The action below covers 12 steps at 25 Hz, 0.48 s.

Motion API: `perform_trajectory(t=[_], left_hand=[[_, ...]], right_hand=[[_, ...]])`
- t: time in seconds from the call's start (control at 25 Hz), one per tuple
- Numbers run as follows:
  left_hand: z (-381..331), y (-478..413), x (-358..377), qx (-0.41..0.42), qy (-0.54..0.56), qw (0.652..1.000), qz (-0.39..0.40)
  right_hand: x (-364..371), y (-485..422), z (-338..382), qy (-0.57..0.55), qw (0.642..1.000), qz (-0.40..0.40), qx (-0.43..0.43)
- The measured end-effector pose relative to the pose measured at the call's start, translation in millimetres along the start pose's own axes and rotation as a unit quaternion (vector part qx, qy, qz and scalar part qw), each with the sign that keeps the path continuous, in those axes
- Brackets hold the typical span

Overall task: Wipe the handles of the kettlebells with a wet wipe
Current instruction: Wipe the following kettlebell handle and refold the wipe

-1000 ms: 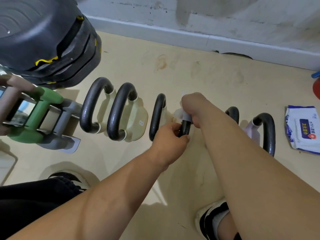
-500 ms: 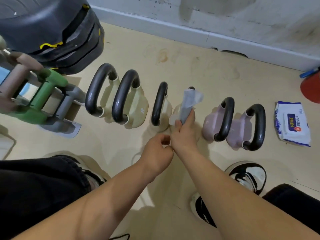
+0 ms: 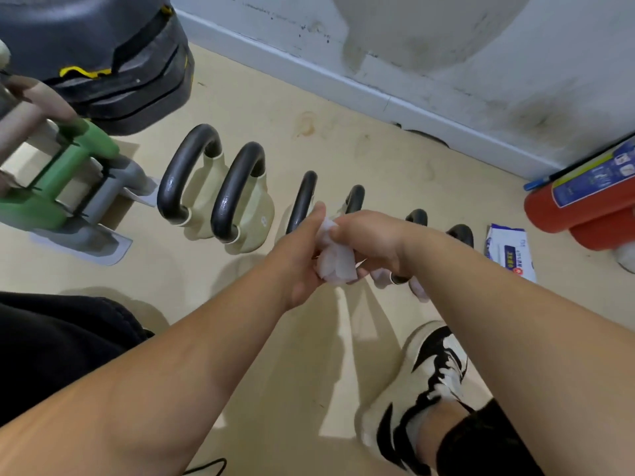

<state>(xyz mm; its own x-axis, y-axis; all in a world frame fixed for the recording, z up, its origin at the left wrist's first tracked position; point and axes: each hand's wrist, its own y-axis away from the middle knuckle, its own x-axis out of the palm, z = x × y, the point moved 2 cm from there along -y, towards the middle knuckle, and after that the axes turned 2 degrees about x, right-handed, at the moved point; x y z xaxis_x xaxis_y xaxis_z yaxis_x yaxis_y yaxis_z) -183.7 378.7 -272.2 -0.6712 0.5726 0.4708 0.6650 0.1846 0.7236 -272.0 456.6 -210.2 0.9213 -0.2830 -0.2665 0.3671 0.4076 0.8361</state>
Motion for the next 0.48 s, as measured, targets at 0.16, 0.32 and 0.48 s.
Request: perform_trajectory(t=[0.16,0.32,0.48], left_hand=[[-18,-11,0,0.092,-0.184,0.975,-0.083],[-46,-10,0,0.266,-0.350,0.871,-0.220],[-18,-14,26,0.328,-0.544,0.757,-0.157]], right_hand=[[-14,-5,7,0.027,0.992,-0.121,-0.011],[-38,-19,-6,-0.029,0.968,-0.246,-0.045],[-53,-55,-22,-0.051,0.975,-0.214,-0.018]])
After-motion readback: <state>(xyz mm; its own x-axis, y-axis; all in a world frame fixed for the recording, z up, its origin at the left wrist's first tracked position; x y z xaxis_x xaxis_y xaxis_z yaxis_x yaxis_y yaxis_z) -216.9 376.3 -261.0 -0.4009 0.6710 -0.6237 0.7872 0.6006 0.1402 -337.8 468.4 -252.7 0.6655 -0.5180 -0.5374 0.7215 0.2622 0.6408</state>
